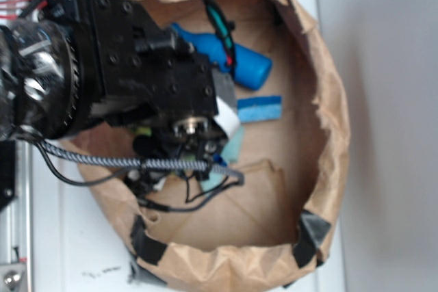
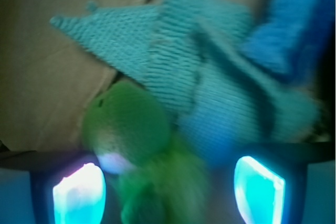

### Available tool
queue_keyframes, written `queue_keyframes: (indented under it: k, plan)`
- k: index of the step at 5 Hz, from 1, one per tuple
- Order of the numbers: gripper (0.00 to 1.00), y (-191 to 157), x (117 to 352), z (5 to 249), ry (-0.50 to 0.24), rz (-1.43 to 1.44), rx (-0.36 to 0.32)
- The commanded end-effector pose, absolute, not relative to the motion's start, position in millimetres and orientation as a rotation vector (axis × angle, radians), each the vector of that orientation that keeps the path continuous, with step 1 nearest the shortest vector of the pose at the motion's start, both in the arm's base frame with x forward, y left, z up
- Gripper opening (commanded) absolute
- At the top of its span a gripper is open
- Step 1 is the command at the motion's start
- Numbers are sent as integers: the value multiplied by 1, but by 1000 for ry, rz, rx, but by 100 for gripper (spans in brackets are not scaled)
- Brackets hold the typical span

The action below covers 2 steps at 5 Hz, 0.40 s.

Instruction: Grab the green animal.

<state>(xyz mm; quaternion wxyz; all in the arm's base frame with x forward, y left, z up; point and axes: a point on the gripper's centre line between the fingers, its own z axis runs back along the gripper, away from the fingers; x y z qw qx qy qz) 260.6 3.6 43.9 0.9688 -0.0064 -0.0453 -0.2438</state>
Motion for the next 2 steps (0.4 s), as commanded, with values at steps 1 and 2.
queue_keyframes:
  k: [1,2]
  plan:
    - [100,-1,259,42,-38,-535,18]
    - [0,0,264,50,-56,-527,38]
